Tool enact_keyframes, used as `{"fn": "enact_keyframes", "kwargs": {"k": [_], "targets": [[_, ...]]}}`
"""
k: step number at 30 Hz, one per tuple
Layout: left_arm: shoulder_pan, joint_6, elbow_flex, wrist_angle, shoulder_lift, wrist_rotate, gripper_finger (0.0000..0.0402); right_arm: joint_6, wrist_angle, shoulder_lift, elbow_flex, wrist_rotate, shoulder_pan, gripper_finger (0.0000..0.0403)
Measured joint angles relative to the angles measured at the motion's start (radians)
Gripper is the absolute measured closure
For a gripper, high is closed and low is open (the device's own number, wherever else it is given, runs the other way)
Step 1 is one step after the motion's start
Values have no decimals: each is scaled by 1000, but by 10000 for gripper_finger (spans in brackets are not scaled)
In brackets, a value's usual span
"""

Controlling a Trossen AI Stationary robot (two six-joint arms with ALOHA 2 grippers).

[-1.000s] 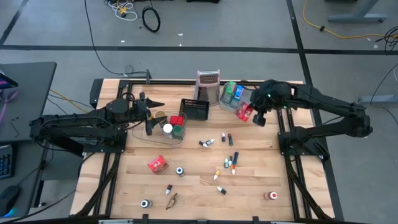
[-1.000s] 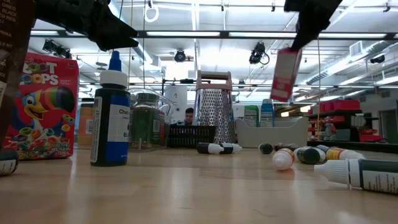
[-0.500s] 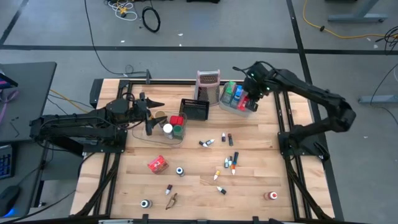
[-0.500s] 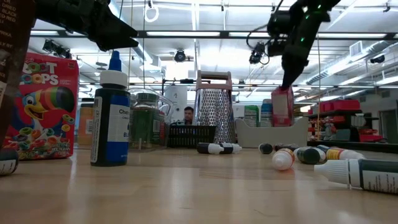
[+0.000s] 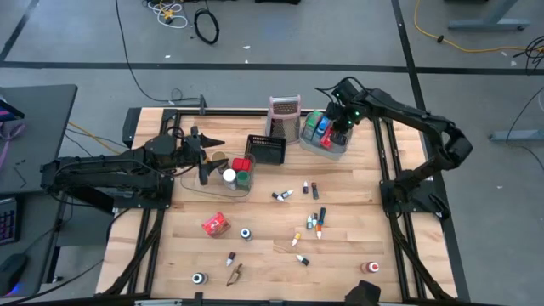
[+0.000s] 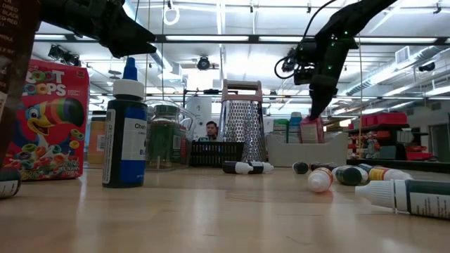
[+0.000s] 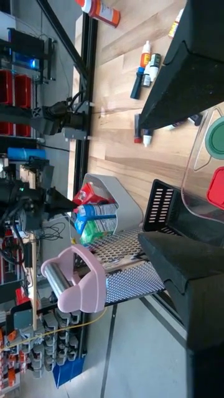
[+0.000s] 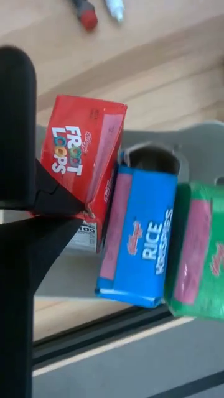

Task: Pick & Place Kitchen Items
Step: Put the red cereal box into the gray bin

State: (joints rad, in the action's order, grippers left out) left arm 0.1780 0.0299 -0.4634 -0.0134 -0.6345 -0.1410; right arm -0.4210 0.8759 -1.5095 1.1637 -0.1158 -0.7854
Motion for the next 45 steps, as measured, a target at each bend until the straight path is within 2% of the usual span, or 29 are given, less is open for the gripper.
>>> {"fn": "enact_keyframes", "kwargs": {"k": [7,14,23,29,31,34,40,43,45], "targets": [[0,-1,0,0,0,0,111,-7,-51,-4,0,11,-18,342],[0,-26,0,0,0,4,111,34,-108,-6,0,145,-19,312],[0,-27,0,0,0,4,111,47,-106,-4,0,163,-18,248],[0,-27,0,0,0,4,111,66,-112,56,-1,267,-3,225],[0,-27,0,0,0,4,111,92,-124,97,-1,271,6,221],[0,-26,0,-1,0,4,111,146,-136,168,-1,182,23,220],[0,28,0,-8,0,5,111,281,-191,286,-1,-119,98,222],[0,-36,0,-8,0,24,111,282,-254,301,-1,-232,159,223],[0,-90,0,-8,0,34,111,282,-313,299,-4,-260,220,223]]}}
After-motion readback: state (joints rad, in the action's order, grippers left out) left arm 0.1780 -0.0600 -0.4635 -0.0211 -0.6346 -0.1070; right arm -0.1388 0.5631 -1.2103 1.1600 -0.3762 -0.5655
